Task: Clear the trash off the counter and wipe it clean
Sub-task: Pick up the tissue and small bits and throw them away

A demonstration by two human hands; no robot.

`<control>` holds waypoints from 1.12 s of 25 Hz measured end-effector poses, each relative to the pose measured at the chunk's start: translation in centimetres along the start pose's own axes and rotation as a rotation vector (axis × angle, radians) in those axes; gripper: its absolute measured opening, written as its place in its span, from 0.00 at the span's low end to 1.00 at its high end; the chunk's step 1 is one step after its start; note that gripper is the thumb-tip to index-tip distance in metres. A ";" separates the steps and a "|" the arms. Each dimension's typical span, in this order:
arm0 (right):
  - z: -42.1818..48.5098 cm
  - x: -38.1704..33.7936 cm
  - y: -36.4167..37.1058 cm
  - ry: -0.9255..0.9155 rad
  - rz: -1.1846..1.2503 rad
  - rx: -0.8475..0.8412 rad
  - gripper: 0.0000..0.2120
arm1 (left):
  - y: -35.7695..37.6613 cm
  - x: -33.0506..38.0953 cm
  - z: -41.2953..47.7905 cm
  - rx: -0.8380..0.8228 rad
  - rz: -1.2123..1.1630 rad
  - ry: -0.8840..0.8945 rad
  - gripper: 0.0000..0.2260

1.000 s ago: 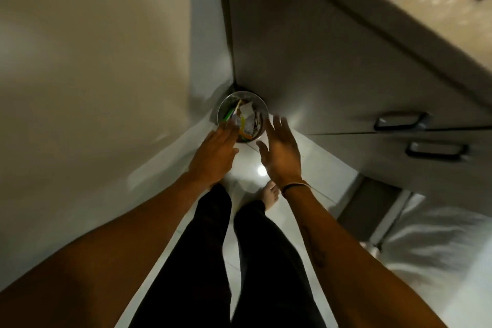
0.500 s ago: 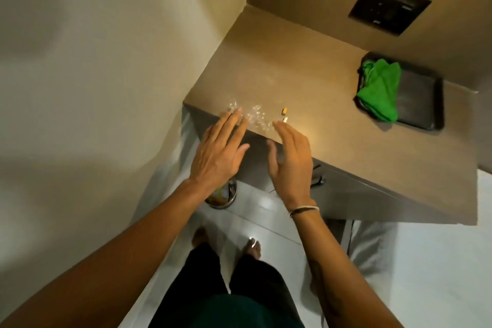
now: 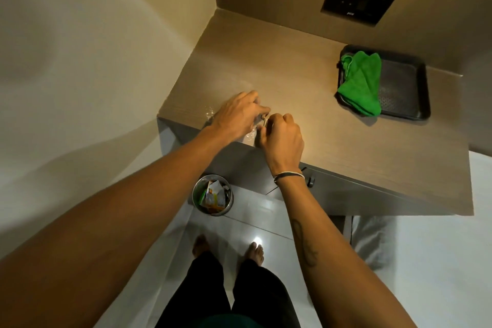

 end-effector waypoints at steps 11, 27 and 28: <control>-2.2 -1.3 -1.1 -0.099 0.108 0.120 0.07 | -1.8 -3.3 -5.4 0.334 -0.153 -0.186 0.06; -22.3 6.4 36.9 -0.233 0.021 -0.644 0.12 | 34.6 -16.1 -35.9 0.202 -0.493 -1.115 0.03; -22.0 7.2 40.0 -0.238 -0.001 -0.633 0.12 | 37.8 -17.4 -35.3 0.184 -0.472 -1.128 0.04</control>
Point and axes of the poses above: each hand's wrist, its own z-axis towards the middle knuckle, its own y-axis out of the palm, x = y × z, the point moved 10 cm from there along z, towards the middle knuckle, and after that the axes turned 4 degrees about x, right-handed, at the moved point
